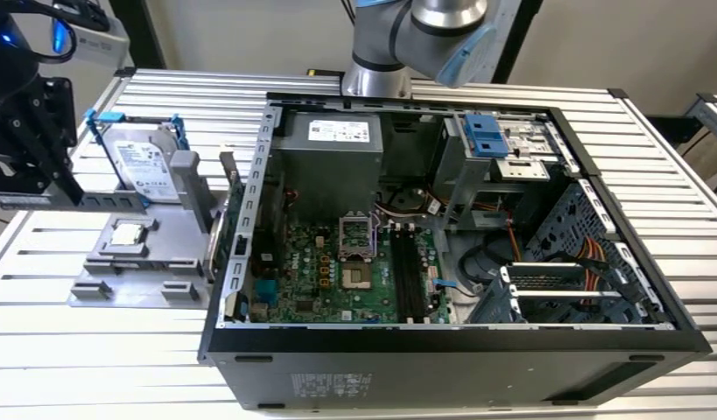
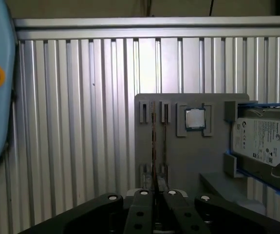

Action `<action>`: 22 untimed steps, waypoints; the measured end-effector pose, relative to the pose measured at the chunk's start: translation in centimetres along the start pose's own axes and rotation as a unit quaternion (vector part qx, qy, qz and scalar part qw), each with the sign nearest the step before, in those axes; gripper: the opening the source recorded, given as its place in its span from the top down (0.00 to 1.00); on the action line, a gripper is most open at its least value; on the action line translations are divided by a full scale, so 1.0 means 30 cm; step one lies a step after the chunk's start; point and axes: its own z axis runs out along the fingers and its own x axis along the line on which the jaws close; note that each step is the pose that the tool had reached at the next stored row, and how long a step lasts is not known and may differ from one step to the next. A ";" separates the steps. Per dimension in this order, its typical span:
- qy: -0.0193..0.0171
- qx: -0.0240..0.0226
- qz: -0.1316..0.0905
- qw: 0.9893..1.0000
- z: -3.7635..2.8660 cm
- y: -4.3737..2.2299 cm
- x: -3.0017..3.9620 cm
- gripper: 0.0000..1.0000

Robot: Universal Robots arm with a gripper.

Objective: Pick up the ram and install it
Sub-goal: 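Pick up the ram and move it above insertion slot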

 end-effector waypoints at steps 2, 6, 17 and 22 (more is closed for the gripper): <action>0.000 0.000 0.000 1.000 -0.004 0.000 0.000 1.00; 0.000 0.000 0.000 1.000 -0.012 0.000 0.000 1.00; 0.000 0.000 0.000 1.000 -0.033 0.000 -0.001 1.00; 0.000 0.000 0.000 1.000 -0.047 0.001 -0.001 1.00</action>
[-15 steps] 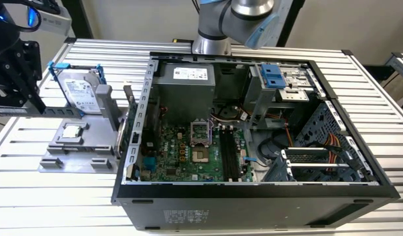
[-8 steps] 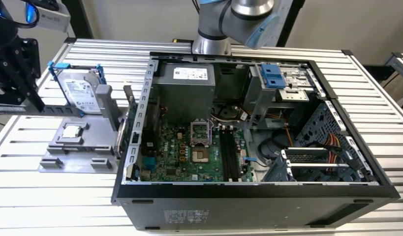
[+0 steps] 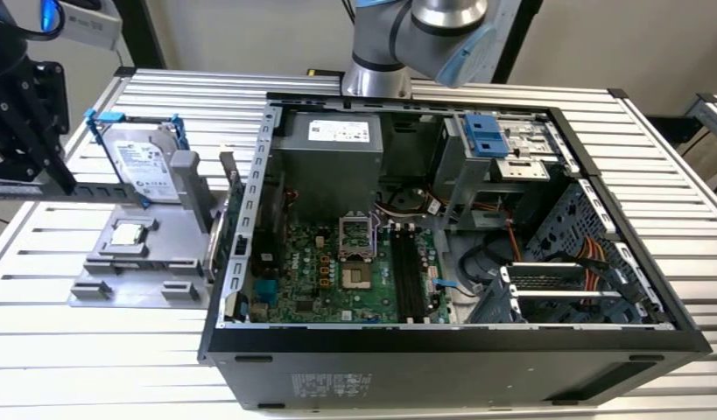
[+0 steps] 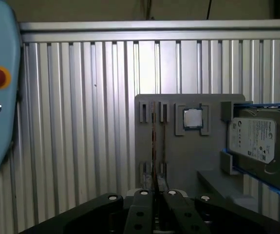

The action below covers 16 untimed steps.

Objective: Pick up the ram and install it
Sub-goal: 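Pick up the ram and move it above insertion slot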

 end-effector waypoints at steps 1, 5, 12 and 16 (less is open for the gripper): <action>0.000 0.000 0.000 1.000 -0.003 0.000 0.000 1.00; 0.000 0.000 0.000 1.000 -0.015 0.000 0.000 1.00; 0.000 0.000 0.000 1.000 -0.034 0.001 -0.001 1.00; 0.000 0.000 0.000 1.000 -0.037 0.000 -0.001 1.00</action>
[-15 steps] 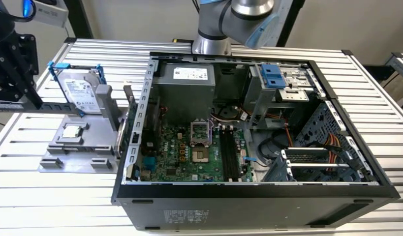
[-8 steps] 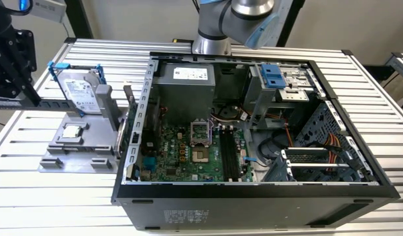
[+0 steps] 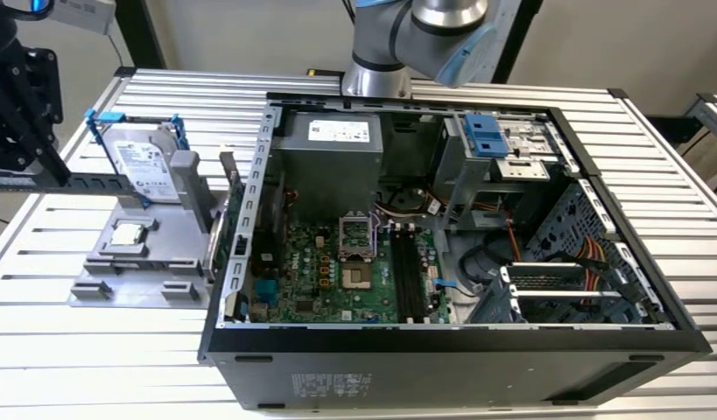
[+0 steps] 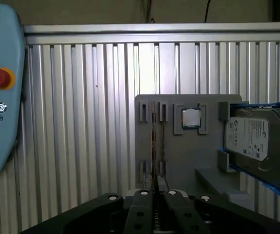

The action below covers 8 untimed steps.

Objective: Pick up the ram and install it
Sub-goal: 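Pick up the ram and move it above insertion slot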

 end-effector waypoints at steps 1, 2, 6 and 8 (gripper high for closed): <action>0.000 0.000 0.000 1.000 0.000 0.000 0.000 1.00; 0.000 0.000 0.000 1.000 0.000 0.000 0.000 1.00; 0.000 0.000 0.000 1.000 0.000 0.000 0.000 1.00; 0.000 0.000 0.000 1.000 -0.001 -0.003 0.000 1.00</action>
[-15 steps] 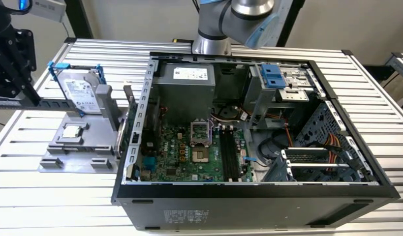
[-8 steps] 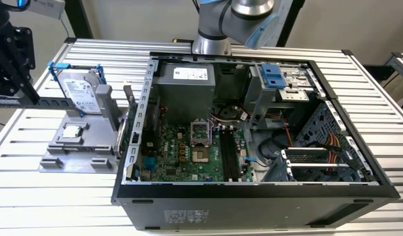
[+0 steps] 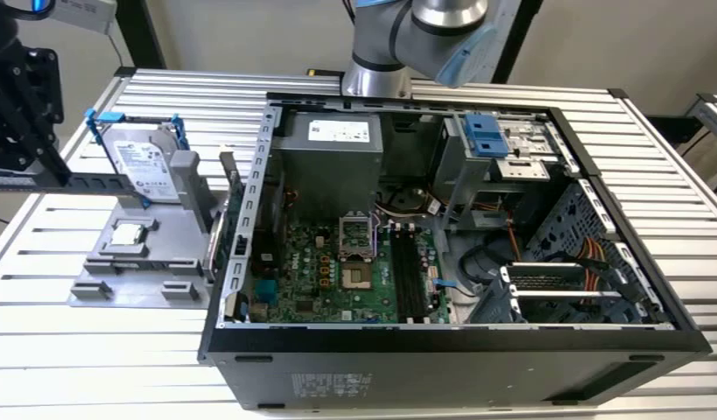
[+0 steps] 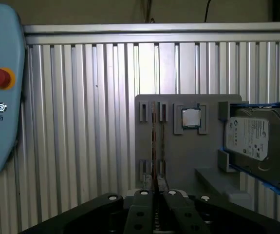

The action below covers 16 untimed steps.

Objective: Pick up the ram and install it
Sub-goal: 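Pick up the ram and move it above insertion slot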

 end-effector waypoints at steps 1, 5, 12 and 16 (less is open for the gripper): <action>0.000 0.000 0.000 1.000 0.000 -0.002 0.000 1.00; 0.000 0.000 0.000 1.000 0.000 -0.014 -0.001 1.00; 0.000 0.000 0.000 1.000 0.000 -0.037 -0.001 1.00; 0.000 0.000 0.000 1.000 0.000 -0.050 -0.002 1.00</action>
